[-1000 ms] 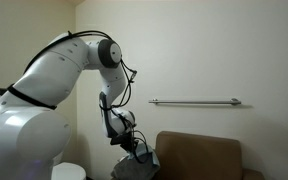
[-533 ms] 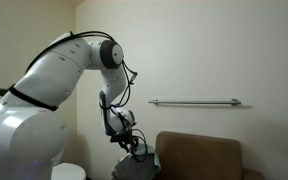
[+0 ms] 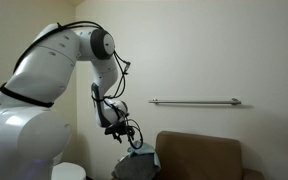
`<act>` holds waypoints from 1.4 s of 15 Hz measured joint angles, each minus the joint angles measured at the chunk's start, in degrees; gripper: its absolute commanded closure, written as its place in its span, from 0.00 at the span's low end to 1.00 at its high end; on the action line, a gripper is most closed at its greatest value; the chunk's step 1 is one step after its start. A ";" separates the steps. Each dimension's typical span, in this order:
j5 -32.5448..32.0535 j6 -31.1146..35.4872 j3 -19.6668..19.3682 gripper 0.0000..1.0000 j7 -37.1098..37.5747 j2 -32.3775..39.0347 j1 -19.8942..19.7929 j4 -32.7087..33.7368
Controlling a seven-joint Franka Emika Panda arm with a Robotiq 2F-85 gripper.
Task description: Put the towels on the arm rest
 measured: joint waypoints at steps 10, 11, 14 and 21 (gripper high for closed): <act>0.39 -4.02 -2.44 0.00 9.61 -16.89 2.49 -10.76; 4.85 -4.08 -2.82 0.00 7.35 -18.53 1.80 -12.81; 18.69 -4.23 -5.22 0.00 -1.45 -23.38 -0.35 -19.23; 35.57 -11.08 -12.59 0.00 -27.37 -34.04 -9.80 -27.27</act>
